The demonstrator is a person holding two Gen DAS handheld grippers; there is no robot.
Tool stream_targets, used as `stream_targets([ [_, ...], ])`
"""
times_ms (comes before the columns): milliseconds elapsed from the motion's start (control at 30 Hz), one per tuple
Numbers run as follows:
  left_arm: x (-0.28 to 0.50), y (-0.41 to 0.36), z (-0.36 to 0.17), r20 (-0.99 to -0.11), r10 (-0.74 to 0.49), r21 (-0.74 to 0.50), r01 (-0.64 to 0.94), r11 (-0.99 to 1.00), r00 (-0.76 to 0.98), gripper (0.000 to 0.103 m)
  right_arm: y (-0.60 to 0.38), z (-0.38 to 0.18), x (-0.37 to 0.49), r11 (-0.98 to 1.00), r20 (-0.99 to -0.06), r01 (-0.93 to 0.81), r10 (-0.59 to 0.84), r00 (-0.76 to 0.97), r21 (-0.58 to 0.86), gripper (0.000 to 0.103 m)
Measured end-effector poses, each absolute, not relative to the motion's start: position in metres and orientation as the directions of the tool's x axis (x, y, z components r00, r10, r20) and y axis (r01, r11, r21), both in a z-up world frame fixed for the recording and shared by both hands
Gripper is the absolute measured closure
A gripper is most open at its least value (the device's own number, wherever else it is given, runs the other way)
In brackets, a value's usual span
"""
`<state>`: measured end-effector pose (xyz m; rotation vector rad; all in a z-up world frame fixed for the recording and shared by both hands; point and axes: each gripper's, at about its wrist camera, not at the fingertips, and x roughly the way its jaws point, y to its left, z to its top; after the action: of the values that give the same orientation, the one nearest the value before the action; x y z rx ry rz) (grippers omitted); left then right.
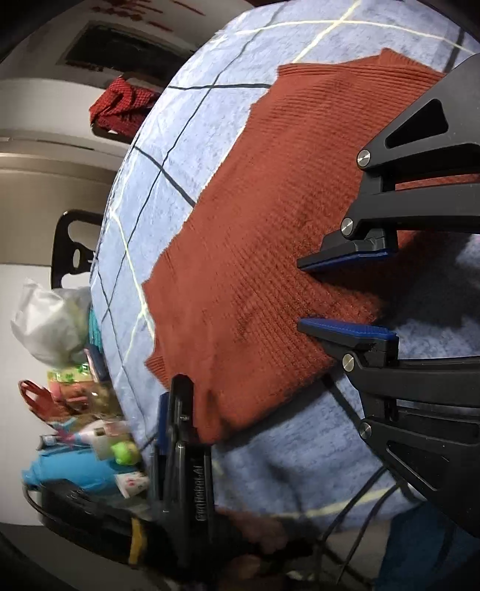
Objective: Fold small clothes
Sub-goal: 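Move the left tool to the folded sweater edge and close on it, then lift the edge with the left tool and fold it over the sweater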
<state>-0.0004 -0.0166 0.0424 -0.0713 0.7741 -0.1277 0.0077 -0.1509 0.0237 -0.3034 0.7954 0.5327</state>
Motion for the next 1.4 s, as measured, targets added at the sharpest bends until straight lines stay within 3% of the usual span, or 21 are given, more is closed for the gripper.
stream_targets([
  [400,0.024,0.007,0.029,-0.723,-0.109,-0.142,0.007,0.99,0.683,0.063,-0.157,0.027,0.048,0.874,-0.739,-0.485,0.348,0.577,0.033,0.077],
  [700,0.04,0.005,0.027,-0.737,-0.112,-0.144,0.007,0.989,0.667,0.057,-0.172,0.025,0.084,0.914,-0.753,-0.387,0.339,0.564,0.121,0.077],
  [1033,0.041,0.007,0.024,-0.739,-0.14,-0.169,0.02,0.985,0.659,0.055,-0.163,0.027,0.04,0.871,-0.723,-0.489,0.368,0.584,0.048,0.077],
  [1400,0.047,0.008,0.024,-0.736,-0.167,-0.195,0.031,0.98,0.657,0.055,-0.165,0.024,0.016,0.844,-0.721,-0.531,0.416,0.555,0.079,0.077],
])
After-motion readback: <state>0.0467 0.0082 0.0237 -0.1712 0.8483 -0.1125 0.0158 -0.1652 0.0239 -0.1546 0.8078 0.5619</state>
